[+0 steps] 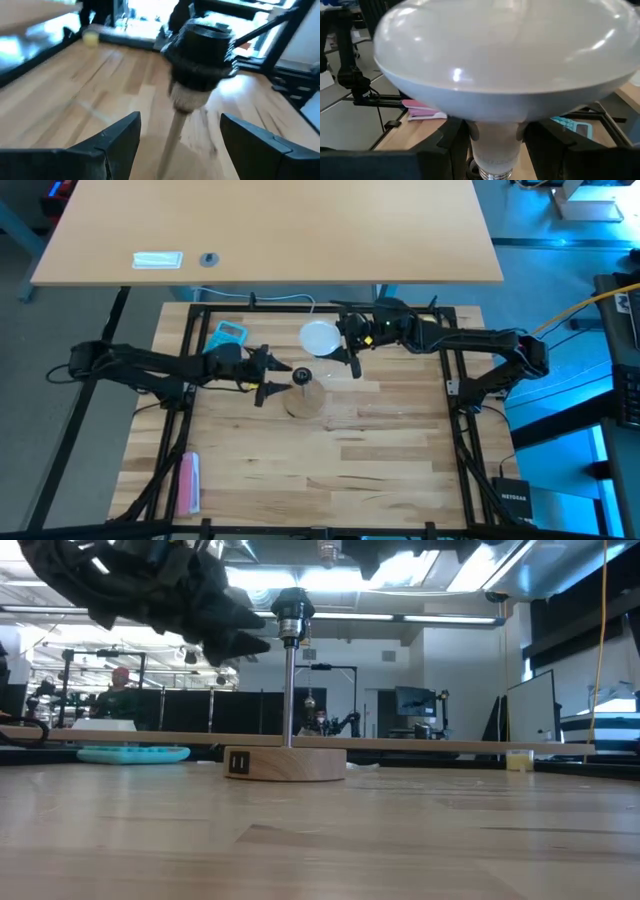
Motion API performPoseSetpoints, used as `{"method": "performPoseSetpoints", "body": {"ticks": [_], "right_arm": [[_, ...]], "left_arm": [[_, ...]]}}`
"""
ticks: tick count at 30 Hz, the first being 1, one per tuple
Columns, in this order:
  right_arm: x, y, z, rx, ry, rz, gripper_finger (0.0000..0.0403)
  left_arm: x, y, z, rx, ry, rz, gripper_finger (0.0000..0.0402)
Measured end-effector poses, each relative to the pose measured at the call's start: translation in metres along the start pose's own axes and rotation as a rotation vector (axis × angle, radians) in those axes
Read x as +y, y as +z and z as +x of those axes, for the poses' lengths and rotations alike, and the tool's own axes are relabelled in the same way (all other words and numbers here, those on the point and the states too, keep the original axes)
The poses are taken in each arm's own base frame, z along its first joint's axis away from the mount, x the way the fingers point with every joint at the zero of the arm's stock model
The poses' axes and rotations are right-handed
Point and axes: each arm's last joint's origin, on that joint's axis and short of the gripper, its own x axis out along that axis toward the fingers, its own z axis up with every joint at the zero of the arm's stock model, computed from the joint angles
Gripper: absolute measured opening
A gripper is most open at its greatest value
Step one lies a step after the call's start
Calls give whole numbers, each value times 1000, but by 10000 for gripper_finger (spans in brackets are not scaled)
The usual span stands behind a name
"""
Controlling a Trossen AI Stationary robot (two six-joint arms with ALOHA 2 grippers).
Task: Screw lightbulb
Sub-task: Insert the light bulb into the lamp
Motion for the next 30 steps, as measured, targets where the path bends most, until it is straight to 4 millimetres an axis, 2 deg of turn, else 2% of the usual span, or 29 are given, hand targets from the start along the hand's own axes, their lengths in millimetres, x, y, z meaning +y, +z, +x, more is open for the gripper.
{"method": "performPoseSetpoints", "body": {"ticks": [6, 11, 20, 23, 28, 30], "right_arm": [[0, 0, 0, -1, 0, 3, 162], [0, 0, 0, -4, 1, 2, 163], [0, 1, 0, -9, 2, 0, 163], [1, 1, 0, -8, 19, 0, 163], [-1, -7, 11, -10, 97, 6, 163], [-4, -13, 18, -17, 135, 15, 163]], "left_arm": [[5, -3, 17, -81, -110, 52, 263], [16, -6, 24, -124, -123, 78, 263], [21, 7, 56, -129, -352, 119, 260], [20, 7, 58, -117, -392, 120, 235], [22, 6, 58, -108, -395, 111, 153], [22, 5, 58, -101, -395, 106, 149]]}}
